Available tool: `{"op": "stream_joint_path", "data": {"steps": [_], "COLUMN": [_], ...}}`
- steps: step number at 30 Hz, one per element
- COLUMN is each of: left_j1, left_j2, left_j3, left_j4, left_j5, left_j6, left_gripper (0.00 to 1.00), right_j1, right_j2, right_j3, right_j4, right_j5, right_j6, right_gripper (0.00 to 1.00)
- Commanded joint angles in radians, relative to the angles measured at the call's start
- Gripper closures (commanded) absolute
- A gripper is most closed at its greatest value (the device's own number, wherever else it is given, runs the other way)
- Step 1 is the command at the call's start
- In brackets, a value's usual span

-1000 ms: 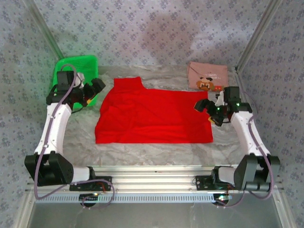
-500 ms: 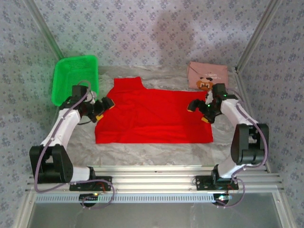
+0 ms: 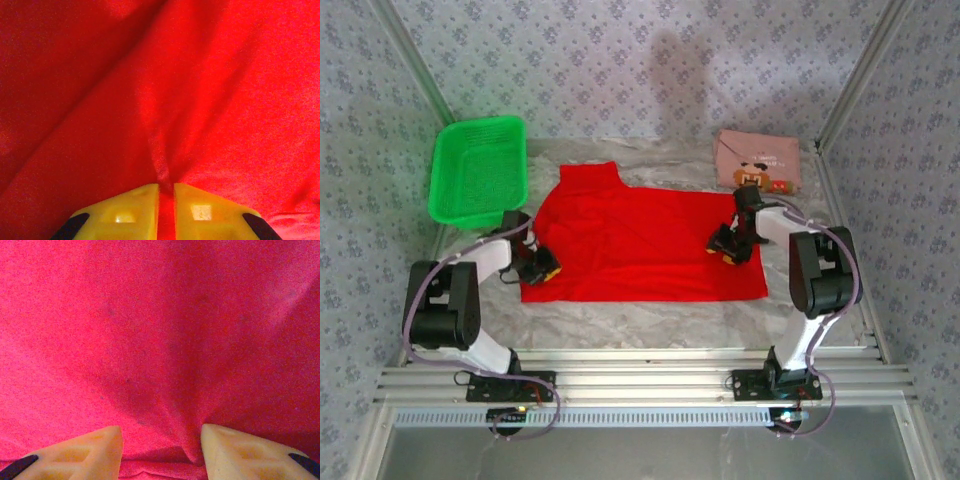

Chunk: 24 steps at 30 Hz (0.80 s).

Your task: Fold and stack the t-shirts

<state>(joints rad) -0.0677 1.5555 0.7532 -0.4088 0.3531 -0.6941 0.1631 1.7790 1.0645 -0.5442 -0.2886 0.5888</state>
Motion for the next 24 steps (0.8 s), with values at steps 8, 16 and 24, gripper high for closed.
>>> {"op": "stream_joint_path", "data": {"steps": [8,16,24], "left_j1": [-0.006,-0.005,-0.017], "left_j2": [-0.292,-0.400,-0.237], "left_j3": [-0.286,-0.232,0.314], "left_j4": [-0.137,-0.181,-0.328], "left_j5": [-0.106,-0.100,-0.073], "left_j6": [-0.182,-0.186,-0.032], "left_gripper": [0.81,0.56,0.26], "right_j1": [0.183,0.180,0.061], "right_j2": [-0.123,-0.240,-0.284], "right_j3": [-0.204,-0.261,-0.012], "right_j4": [-0.136,-0.138,-0.273], "right_j5": [0.186,0.171,0.146], "right_j6": [0.177,0.195,0.048], "right_gripper": [0.46,0.34,0.19]}}
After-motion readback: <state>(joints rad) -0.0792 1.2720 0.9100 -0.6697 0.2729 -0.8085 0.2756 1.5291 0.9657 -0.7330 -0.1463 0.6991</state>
